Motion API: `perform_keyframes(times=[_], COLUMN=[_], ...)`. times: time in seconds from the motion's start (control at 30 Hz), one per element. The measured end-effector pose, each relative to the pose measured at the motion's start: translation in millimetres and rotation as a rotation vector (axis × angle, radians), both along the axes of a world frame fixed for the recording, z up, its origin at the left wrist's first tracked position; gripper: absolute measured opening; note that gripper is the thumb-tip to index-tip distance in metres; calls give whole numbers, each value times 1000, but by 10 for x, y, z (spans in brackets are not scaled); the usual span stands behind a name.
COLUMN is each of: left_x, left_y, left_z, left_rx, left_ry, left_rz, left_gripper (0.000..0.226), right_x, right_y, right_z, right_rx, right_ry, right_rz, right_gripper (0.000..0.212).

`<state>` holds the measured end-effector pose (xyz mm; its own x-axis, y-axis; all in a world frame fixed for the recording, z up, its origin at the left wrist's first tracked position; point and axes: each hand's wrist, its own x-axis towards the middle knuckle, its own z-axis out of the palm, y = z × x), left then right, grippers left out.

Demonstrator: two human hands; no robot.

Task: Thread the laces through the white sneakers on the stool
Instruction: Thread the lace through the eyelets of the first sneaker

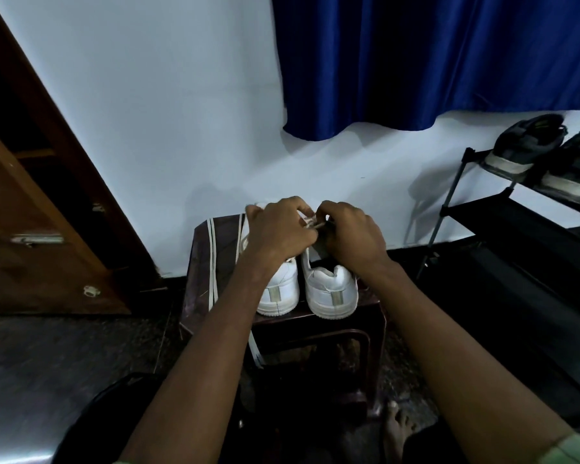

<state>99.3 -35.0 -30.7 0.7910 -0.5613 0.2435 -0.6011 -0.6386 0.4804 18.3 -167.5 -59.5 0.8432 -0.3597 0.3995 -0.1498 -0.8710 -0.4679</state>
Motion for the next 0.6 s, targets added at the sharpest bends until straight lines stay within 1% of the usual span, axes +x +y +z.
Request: perform_keyframes(times=[0.07, 0.1, 0.13, 0.2, 0.23, 0.27, 0.3, 0.33, 0.37, 0.43, 0.47, 0.5, 0.53, 0.57, 0.6], left_x=[46, 72, 90, 113, 115, 122, 133, 138, 143, 144, 140, 138, 125, 122, 119], left_y=[29, 41, 48, 46, 42, 37, 36, 41, 48, 62, 67, 69, 73, 75, 76], left_z=[-1, -10, -20, -54, -62, -69, -72, -71, -68, -59, -52, -52, -39, -34, -31], left_rx=[-51, -75, -93, -111, -117, -119, -120, -121, -125, -138, -141, -137, -127, -117, -111], left_ry=[167, 241, 292, 332, 332, 326, 315, 308, 305, 313, 312, 304, 303, 309, 318], left_rz=[6, -2, -10, -26, -31, -33, -35, -34, -39, -62, -73, -76, -75, -75, -75], left_gripper=[18, 18, 21, 26, 27, 28, 28, 29, 31, 34, 36, 39, 41, 41, 42], right_x=[21, 30, 31, -7, -35, -63, -79, -91, -87, -73, -43, -26, -27, -33, -41], right_y=[-44, -58, -61, -41, -55, -82, -112, -140, -175, -217, -227, -215, -186, -167, -165], right_z=[-77, -93, -75, 37, 85, 124, 156, 161, 135, 71, 31, 20, 40, 71, 107], right_rx=[101, 231, 433, 972, 1179, 1316, 1358, 1267, 1045, 464, 300, 273, 382, 615, 895], right_ry=[-8, -44, -89, -163, -152, -119, -97, -106, -123, -126, -138, -163, -190, -228, -270], right_rz=[34, 58, 73, 66, 50, 43, 33, 44, 60, 86, 108, 131, 169, 211, 258], right_gripper=[13, 11, 15, 21, 18, 14, 11, 11, 16, 27, 30, 32, 33, 34, 34])
